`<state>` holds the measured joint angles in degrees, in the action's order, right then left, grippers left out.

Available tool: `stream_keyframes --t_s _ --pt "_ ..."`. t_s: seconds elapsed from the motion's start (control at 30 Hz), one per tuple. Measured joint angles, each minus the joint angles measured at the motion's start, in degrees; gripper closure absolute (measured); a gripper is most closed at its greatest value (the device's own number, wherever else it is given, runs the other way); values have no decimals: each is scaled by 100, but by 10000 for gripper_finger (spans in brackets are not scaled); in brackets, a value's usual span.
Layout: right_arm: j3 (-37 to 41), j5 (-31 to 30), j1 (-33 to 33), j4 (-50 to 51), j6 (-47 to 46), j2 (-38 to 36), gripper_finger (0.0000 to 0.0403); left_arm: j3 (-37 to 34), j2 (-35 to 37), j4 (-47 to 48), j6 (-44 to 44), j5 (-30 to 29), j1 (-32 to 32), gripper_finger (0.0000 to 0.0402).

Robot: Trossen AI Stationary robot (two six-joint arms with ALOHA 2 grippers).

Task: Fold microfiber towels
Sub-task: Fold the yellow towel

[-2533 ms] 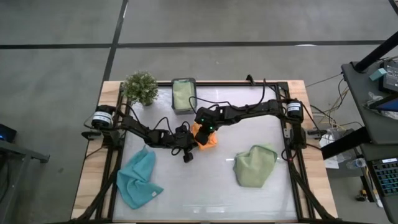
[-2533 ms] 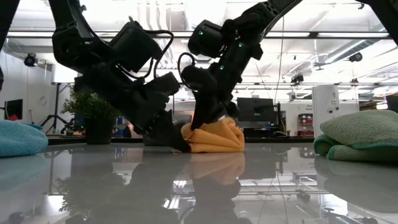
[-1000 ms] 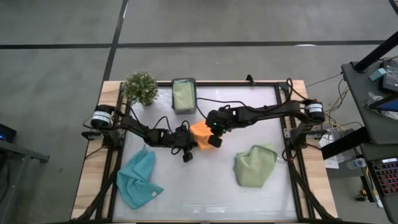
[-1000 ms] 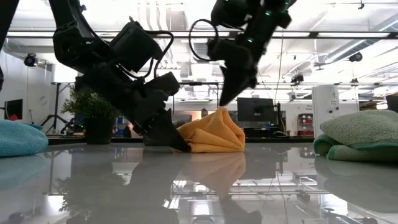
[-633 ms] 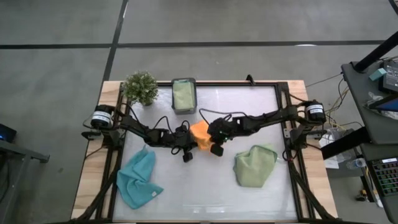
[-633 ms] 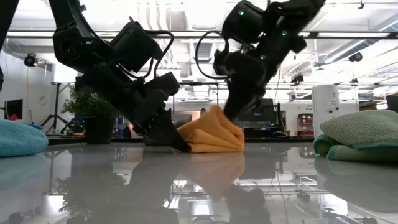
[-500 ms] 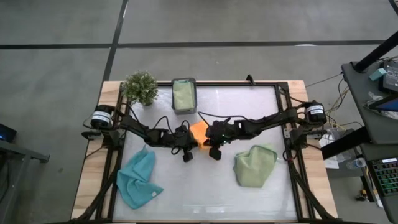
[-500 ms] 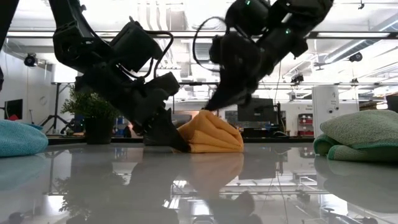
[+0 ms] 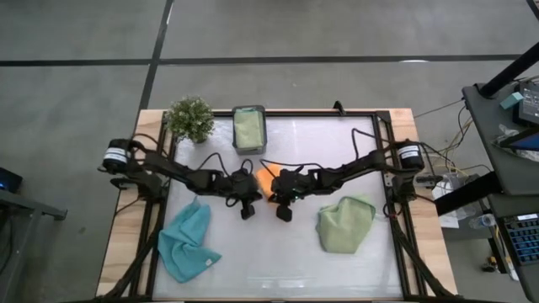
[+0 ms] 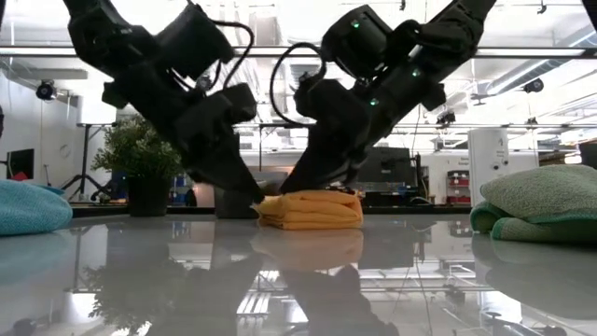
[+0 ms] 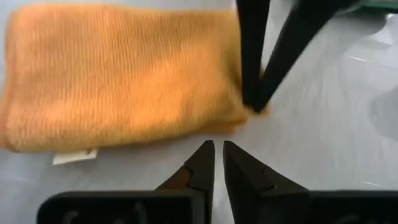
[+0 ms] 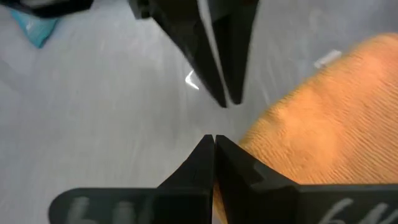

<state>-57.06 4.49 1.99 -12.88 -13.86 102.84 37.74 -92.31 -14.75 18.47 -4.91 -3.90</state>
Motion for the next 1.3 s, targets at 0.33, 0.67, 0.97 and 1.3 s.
stream_keyframes --t_s 0.33,0.67,0.97,1.3 --pt "-287 -2 102 81 335 105 394 -5 177 -87 -638 -1505 54 382" --pt "-163 -325 102 531 689 -428 394 -27 -79 -135 -691 -1822 304 382" --pt "-10 -455 100 310 707 -107 394 2 -474 -324 -693 -1826 472 382" --pt "-19 -450 100 -360 653 514 394 13 -635 -438 -686 -1837 505 382"
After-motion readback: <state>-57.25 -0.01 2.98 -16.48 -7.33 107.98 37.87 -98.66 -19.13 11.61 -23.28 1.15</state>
